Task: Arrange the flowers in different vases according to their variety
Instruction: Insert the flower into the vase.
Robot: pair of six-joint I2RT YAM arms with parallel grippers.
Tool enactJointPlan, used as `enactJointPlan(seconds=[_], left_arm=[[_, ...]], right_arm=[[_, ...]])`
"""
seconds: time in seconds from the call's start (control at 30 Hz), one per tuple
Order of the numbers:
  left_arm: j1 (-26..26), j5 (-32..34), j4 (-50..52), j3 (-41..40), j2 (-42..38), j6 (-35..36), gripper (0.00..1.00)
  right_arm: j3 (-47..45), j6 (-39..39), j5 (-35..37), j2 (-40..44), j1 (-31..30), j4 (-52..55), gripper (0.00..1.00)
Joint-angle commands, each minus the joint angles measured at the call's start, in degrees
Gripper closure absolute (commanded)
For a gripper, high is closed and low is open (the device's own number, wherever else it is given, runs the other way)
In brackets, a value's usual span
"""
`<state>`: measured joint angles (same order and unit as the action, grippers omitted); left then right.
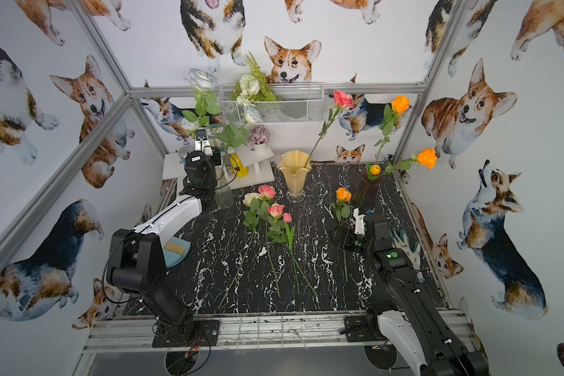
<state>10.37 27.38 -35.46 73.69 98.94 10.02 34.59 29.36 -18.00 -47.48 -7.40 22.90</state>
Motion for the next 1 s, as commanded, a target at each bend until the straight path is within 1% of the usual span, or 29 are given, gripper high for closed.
enactJointPlan(seconds=[0.0, 0.03, 0.07, 0.1, 0.13, 0.17, 0.2, 0.27, 0.3, 0.37, 0.4, 0.57, 0.67, 0.83, 0.97], left_arm=[[-0.1, -0.1, -5.2, -1.0, 0.6, -0.4, 1.0], [0.0, -0.1, -4.6, -1.0, 0.7, -0.5, 1.0], [0.0, -0.7, -3.6, -1.2, 0.4, -0.4, 0.8], [0.1, -1.3, -3.2, -1.4, 0.2, -0.2, 0.57], [0.3, -1.6, -2.1, -1.4, -0.3, -0.6, 0.37], [0.3, -2.0, -0.7, -1.4, -0.8, -1.1, 0.22], [0.6, -1.7, 0.5, -1.4, -1.4, -1.7, 0.14], [1.1, -1.5, 3.0, -1.6, -2.6, -2.4, 0.02], [1.3, -1.5, 4.0, -1.9, -3.3, -2.6, 0.0], [1.9, -2.1, 5.9, -2.7, -3.5, -2.6, 0.0], [2.1, -2.3, 6.8, -3.3, -5.9, -3.0, 0.0], [2.4, -4.8, 14.3, -5.6, -10.6, -7.3, 0.0], [3.0, -6.2, 18.2, -8.4, -14.2, -9.8, 0.0], [4.9, -8.4, 26.1, -11.7, -19.5, -12.5, 0.0], [5.6, -10.1, 31.0, -15.2, -25.2, -16.4, 0.0]], right_arm=[[0.7, 0.2, 0.1, -0.2, -0.2, -1.9, 0.05], [0.7, 0.2, 0.0, -0.2, -0.3, -1.8, 0.05], [0.8, 0.1, -0.1, -0.4, -0.4, -1.7, 0.05], [1.0, 0.0, -0.3, -0.6, -0.6, -1.6, 0.05], [1.1, -0.2, -0.5, -0.8, -1.1, -1.5, 0.04], [1.3, -0.3, -0.5, -1.1, -1.7, -1.4, 0.05], [1.5, -0.4, -0.4, -1.4, -2.3, -1.4, 0.05], [2.1, -0.8, -0.2, -2.4, -4.0, -1.4, 0.05], [2.4, -0.9, 0.0, -2.9, -4.9, -1.3, 0.05], [3.1, -1.2, 0.4, -4.0, -6.8, -1.1, 0.05], [3.5, -1.4, 0.5, -4.5, -7.9, -1.1, 0.05], [4.6, -2.6, 1.8, -7.4, -12.7, -0.3, 0.06], [4.7, -2.6, 2.8, -8.8, -15.5, -0.5, 0.07], [4.5, -2.6, 4.8, -11.2, -20.5, -0.7, 0.09], [4.2, -2.4, 5.9, -13.4, -24.6, -0.7, 0.13]])
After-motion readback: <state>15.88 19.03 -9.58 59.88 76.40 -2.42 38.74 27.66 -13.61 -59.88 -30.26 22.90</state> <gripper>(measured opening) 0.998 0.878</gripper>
